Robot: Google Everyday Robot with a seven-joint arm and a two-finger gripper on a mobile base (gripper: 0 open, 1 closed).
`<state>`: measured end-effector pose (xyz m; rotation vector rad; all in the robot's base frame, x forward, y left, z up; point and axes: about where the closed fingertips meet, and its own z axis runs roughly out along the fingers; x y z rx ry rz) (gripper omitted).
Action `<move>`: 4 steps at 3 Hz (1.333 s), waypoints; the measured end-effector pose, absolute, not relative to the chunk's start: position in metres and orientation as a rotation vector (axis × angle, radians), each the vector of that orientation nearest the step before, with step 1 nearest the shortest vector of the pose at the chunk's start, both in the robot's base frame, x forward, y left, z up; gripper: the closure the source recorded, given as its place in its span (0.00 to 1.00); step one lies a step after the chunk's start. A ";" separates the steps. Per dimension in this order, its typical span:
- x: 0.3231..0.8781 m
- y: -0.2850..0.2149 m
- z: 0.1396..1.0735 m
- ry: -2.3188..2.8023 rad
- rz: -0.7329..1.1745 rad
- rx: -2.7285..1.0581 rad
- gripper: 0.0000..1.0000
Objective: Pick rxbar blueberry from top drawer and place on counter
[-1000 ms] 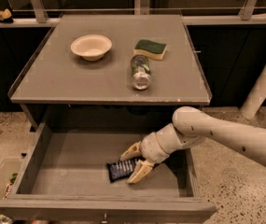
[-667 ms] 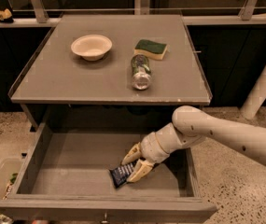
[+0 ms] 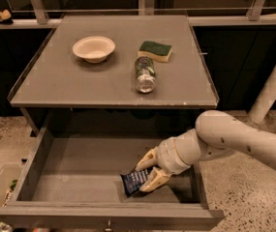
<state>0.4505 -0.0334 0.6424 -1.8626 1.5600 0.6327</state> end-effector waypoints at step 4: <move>0.432 -0.047 0.764 1.560 0.215 -1.917 1.00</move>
Offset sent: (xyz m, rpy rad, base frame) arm -0.0534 -0.0541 0.1356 -0.2166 -0.2404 -0.2194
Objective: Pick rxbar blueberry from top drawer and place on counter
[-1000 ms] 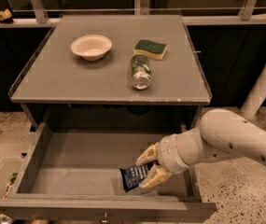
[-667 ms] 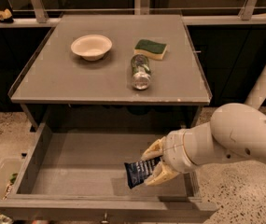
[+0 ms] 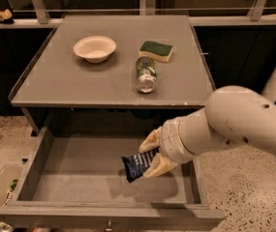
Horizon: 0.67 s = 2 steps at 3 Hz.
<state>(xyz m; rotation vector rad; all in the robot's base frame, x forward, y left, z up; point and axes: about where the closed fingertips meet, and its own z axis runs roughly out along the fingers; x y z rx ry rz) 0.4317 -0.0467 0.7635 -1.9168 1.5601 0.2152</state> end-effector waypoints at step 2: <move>0.489 0.008 0.892 1.323 -0.034 -2.046 1.00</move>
Offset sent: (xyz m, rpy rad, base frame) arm 0.0920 0.0773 0.1844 -0.1513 -0.3138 0.1872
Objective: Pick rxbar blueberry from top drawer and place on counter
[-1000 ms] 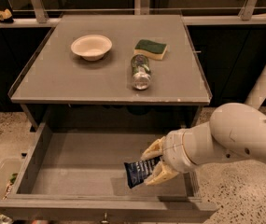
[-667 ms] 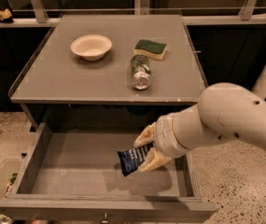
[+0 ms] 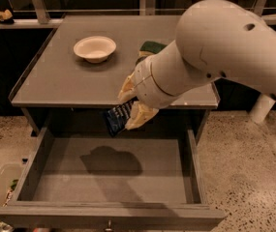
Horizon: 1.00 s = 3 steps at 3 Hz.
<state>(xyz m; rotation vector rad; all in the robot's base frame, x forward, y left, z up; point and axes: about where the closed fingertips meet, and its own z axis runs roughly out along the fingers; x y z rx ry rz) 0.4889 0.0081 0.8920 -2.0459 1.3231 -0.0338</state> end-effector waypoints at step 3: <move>0.580 -0.001 0.913 1.264 -0.063 -2.111 1.00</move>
Offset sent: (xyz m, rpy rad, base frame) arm 0.0959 -0.0206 0.0410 0.0011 -0.0734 0.0609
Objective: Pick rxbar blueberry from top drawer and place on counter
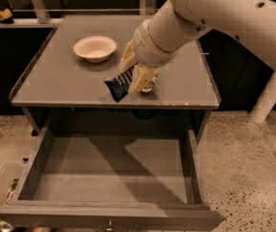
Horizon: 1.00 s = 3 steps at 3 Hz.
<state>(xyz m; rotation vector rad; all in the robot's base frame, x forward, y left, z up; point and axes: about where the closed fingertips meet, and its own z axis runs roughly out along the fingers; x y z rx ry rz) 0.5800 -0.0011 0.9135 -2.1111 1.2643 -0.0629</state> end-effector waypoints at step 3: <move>0.617 0.020 0.938 1.172 -0.001 -2.089 1.00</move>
Offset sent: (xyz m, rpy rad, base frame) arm 0.0171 0.0225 0.0285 0.0158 -0.0429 0.0349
